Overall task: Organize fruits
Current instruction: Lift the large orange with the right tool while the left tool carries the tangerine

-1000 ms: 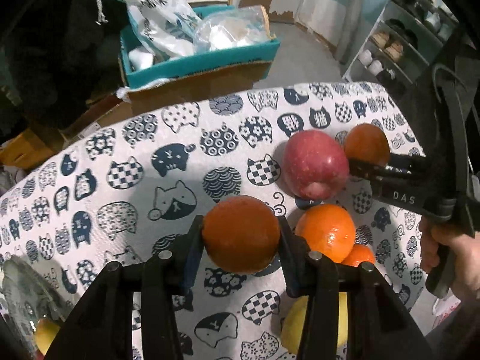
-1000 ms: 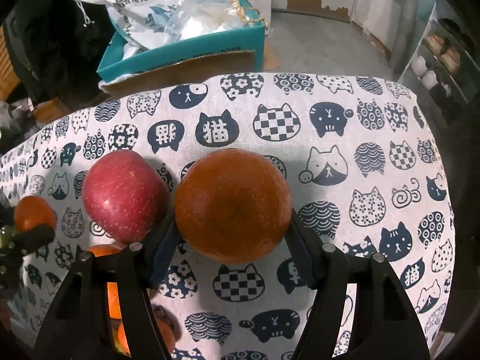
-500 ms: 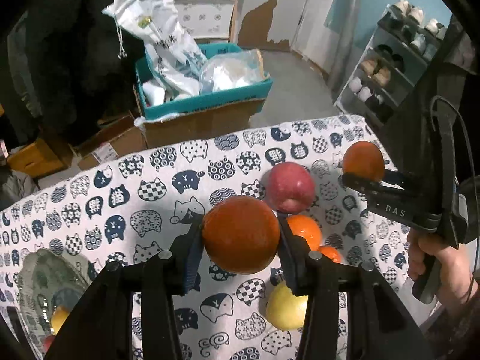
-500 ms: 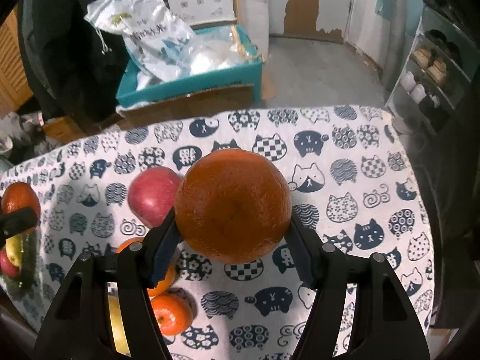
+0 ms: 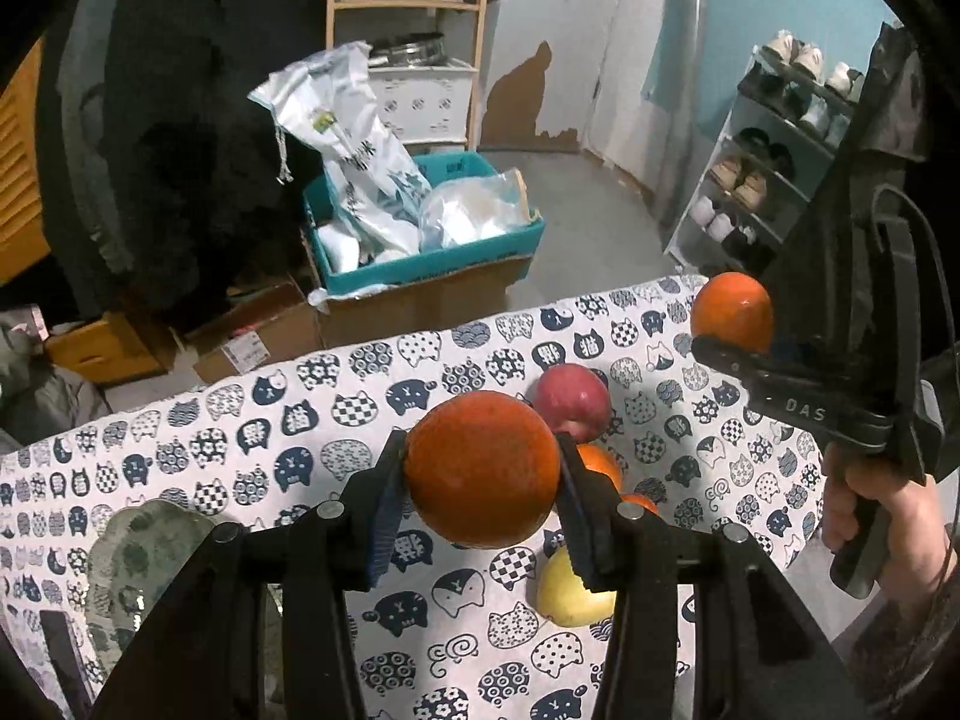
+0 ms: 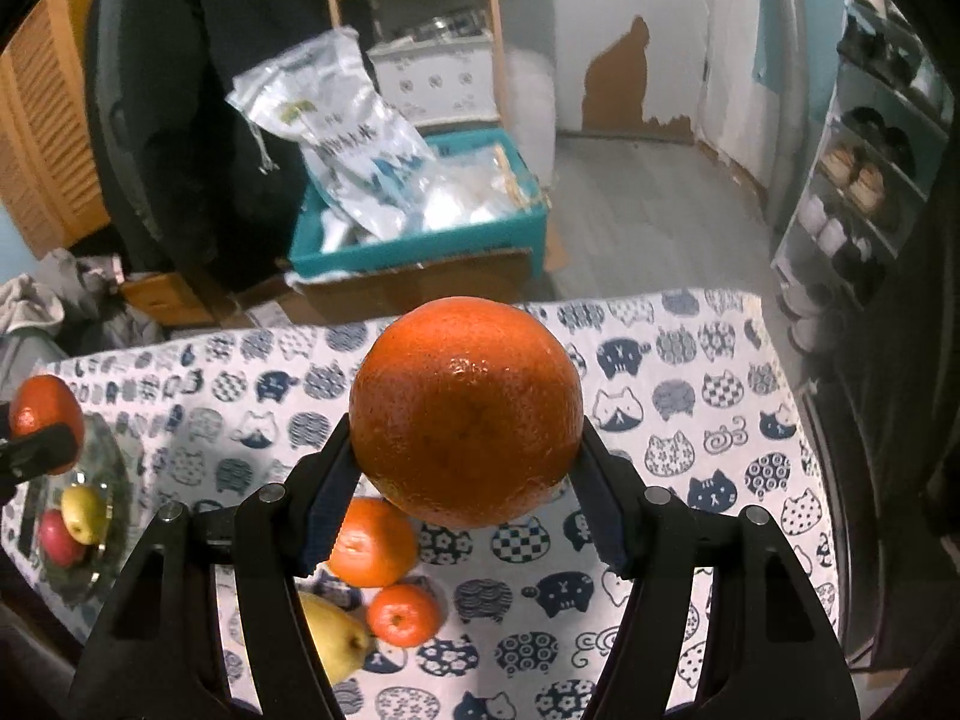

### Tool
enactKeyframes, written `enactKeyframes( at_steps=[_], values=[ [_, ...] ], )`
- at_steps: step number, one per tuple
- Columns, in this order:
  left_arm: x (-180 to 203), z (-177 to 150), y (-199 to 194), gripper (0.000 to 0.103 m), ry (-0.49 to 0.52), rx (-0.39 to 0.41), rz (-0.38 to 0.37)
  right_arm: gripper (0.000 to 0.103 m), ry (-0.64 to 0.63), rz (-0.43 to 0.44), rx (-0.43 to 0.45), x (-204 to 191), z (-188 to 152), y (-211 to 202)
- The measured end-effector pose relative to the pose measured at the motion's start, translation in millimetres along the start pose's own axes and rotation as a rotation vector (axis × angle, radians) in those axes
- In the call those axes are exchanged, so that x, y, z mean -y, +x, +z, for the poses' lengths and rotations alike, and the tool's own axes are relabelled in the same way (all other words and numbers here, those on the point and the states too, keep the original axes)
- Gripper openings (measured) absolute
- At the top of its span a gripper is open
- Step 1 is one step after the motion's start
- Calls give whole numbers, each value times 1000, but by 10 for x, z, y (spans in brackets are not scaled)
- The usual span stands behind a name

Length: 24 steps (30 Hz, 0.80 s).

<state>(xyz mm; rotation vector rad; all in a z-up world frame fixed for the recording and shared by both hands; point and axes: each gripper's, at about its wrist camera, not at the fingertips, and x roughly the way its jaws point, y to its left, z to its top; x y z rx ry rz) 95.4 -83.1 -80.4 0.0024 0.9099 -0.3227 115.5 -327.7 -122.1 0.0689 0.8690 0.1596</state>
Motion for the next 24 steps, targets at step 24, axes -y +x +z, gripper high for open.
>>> enactKeyframes(
  at_steps=[24],
  values=[
    [-362, -97, -715, 47, -51, 106, 30, 67, -113, 131, 192, -799, 223, -914]
  ],
)
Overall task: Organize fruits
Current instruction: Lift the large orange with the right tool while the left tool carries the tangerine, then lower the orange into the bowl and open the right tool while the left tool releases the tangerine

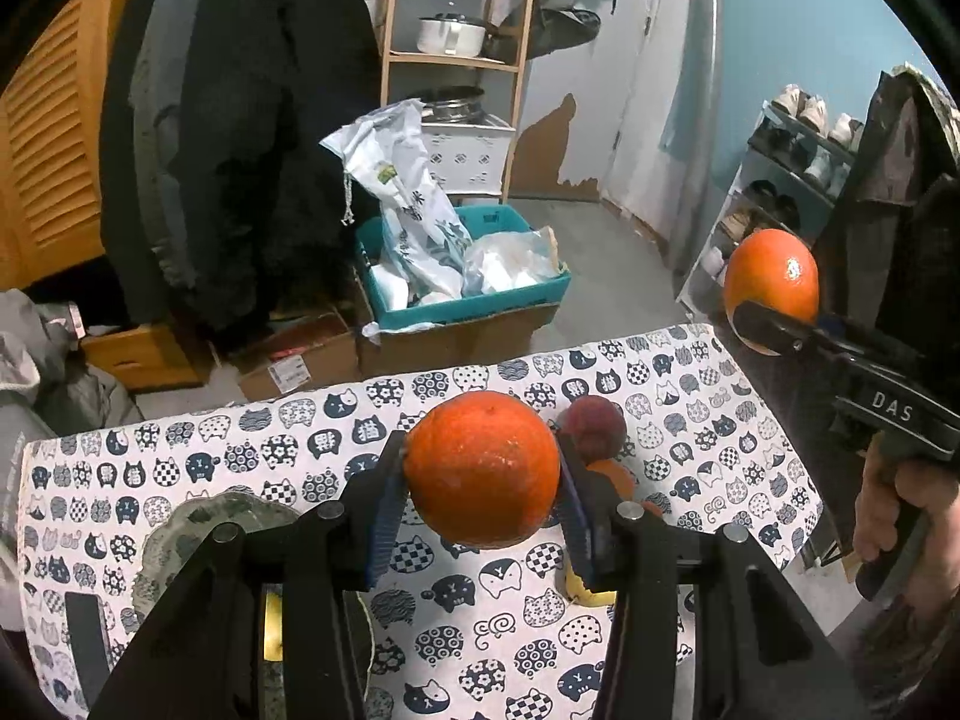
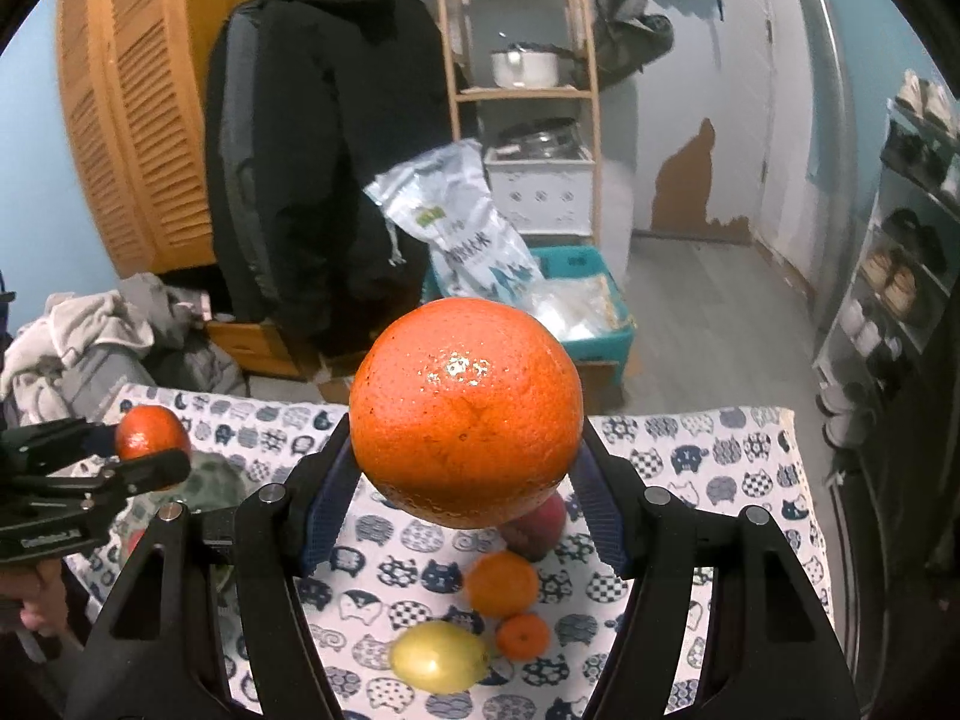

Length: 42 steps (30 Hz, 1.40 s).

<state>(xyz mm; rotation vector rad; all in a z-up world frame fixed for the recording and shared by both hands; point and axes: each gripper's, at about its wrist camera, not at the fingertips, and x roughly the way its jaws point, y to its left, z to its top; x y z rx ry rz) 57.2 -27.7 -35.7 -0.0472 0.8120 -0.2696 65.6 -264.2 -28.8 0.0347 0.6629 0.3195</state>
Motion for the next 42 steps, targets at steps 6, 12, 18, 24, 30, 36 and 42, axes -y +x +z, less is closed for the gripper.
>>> enactKeyframes(
  at_steps=[6, 12, 18, 24, 30, 36, 42],
  values=[
    [-116, -23, -134, 47, -14, 20, 21, 67, -25, 38, 23, -207, 64, -78],
    [-291, -45, -221, 47, -48, 26, 44, 67, -54, 75, 32, -447, 114, -87],
    [-449, -103, -278, 47, -59, 34, 80, 67, -74, 104, 18, -667, 130, -16],
    [-682, -203, -327, 47, -88, 26, 111, 67, -94, 132, -9, -900, 93, 118],
    [-965, -312, -358, 47, -120, 16, 157, 67, -110, 166, -38, -1151, 79, 279],
    [-1293, -484, -344, 47, -178, -15, 187, 67, -127, 203, -67, -1428, 90, 434],
    [-1623, -666, -297, 47, -247, -53, 204, 67, -151, 237, -86, -1740, 94, 572]
  ],
)
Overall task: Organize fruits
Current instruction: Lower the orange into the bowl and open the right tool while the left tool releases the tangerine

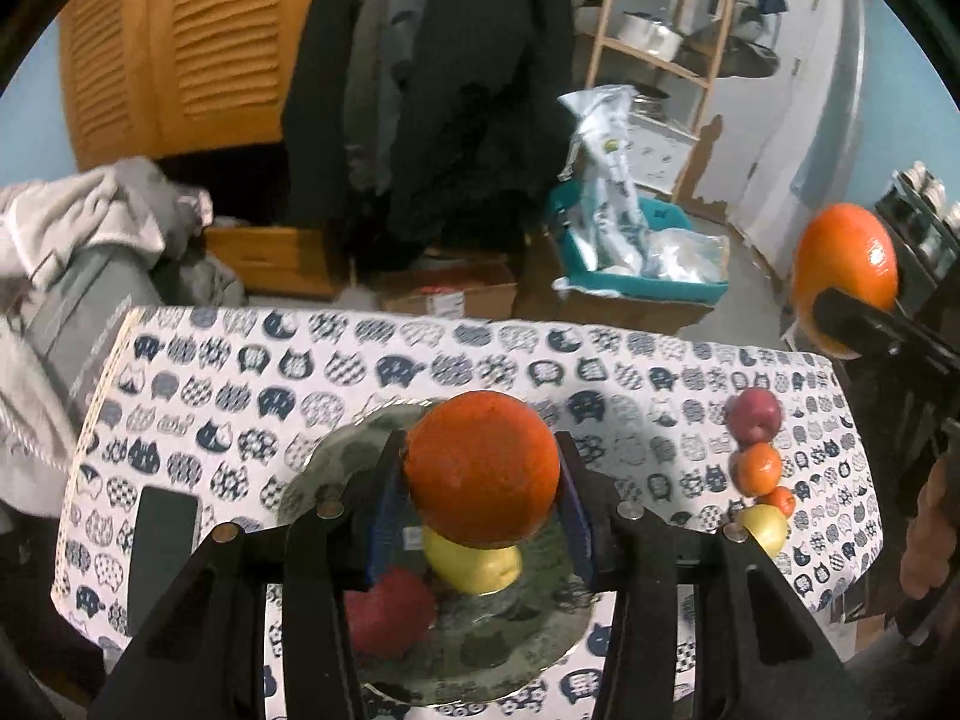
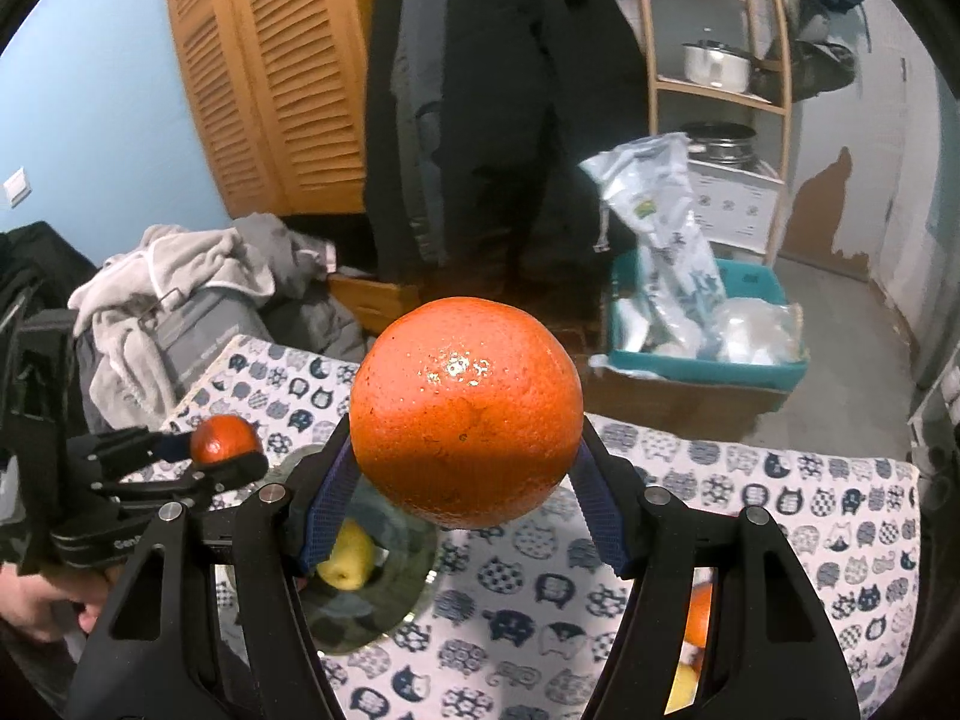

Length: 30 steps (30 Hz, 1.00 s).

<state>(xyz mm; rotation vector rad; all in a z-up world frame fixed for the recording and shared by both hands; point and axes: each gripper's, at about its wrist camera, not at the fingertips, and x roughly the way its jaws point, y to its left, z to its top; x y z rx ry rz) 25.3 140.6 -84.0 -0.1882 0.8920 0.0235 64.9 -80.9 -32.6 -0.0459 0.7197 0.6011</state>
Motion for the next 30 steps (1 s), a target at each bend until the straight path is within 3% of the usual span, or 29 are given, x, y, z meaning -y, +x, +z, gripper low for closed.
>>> enactKeyframes(
  at_steps=[13, 30],
  values=[
    [-537, -199, 324, 47, -123, -94, 42, 67, -46, 47, -89, -411, -148, 489],
    [-736, -396, 783, 48, -149, -212, 49, 67, -77, 63, -204, -594, -471, 981]
  ],
)
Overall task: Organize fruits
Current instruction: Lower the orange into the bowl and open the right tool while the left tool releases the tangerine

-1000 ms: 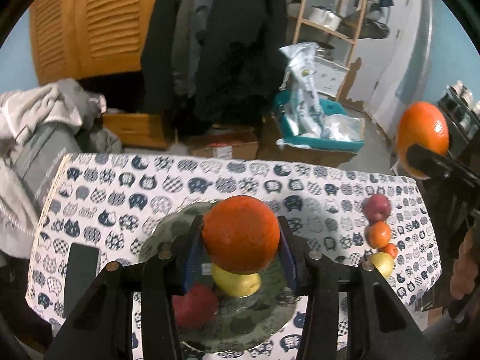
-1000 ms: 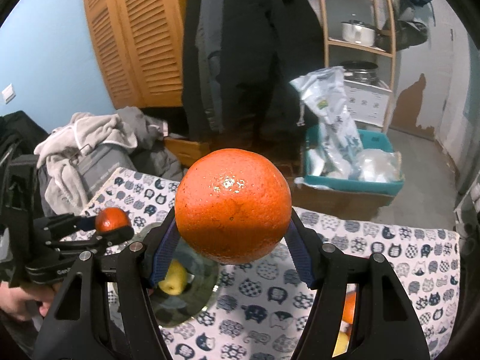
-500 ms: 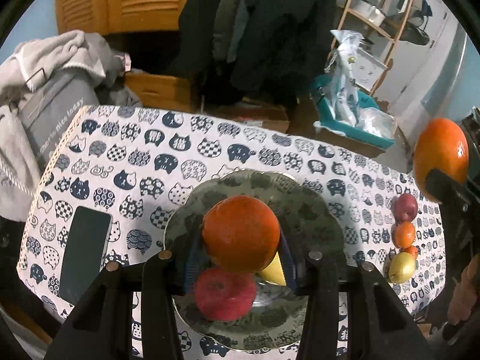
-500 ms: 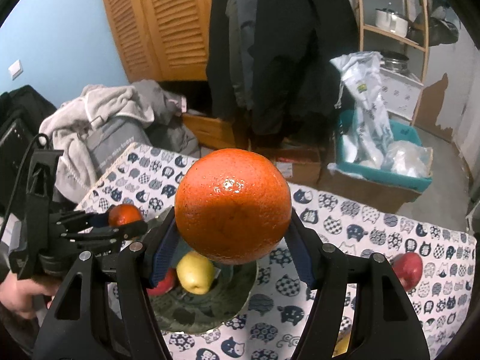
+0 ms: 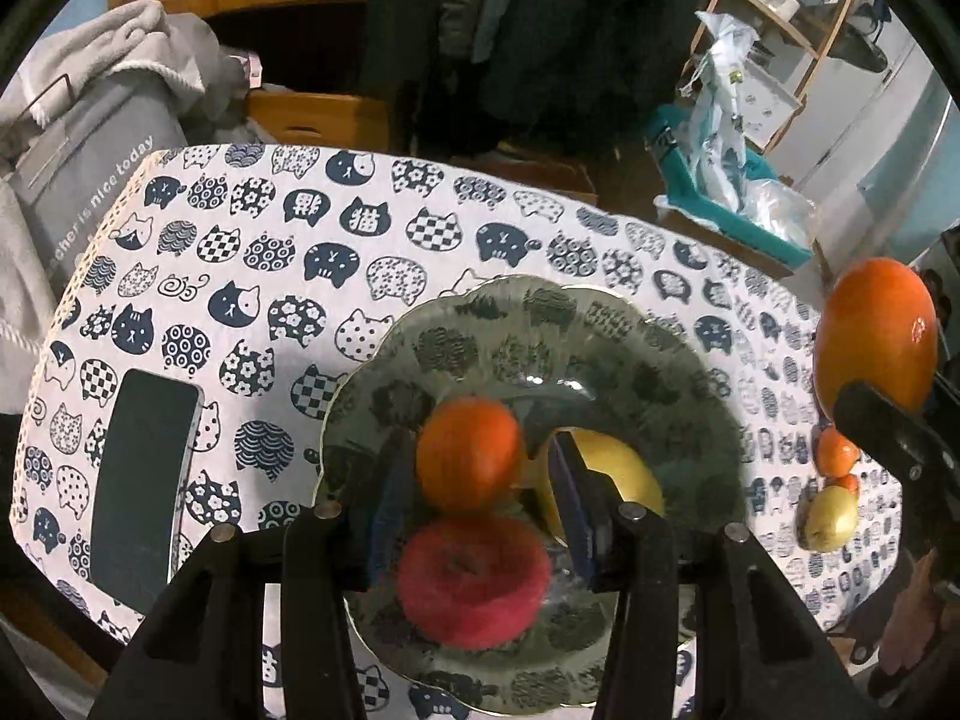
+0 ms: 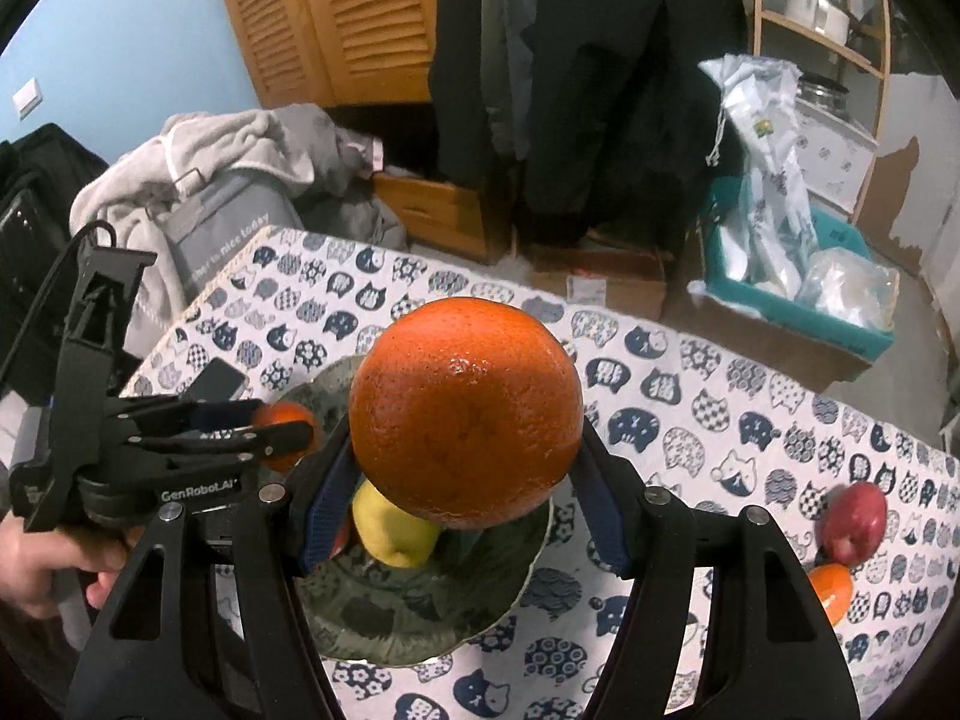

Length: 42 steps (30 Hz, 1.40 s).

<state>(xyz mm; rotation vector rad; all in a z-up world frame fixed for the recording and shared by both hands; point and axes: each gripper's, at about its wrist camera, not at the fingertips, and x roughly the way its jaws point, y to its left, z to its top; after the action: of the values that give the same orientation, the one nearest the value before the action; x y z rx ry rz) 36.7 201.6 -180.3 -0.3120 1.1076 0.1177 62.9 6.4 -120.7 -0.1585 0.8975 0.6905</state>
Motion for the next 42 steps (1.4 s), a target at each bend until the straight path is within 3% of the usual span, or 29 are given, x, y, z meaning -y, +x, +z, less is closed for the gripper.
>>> enactKeyframes(
  at_steps=[6, 10, 33, 42],
  values=[
    [-89, -19, 146, 48, -47, -55, -5, 67, -9, 7, -42, -50, -66, 223],
    [-123, 0, 92, 48, -69, -42, -11, 67, -20, 11, -67, -72, -84, 372],
    [-66, -9, 125, 52, -20, -37, 48, 71, -22, 46, -257, 70, -254, 1057],
    [28, 8, 52, 52, 1, -21, 46, 73, -39, 39, -204, 47, -188, 901]
  ],
)
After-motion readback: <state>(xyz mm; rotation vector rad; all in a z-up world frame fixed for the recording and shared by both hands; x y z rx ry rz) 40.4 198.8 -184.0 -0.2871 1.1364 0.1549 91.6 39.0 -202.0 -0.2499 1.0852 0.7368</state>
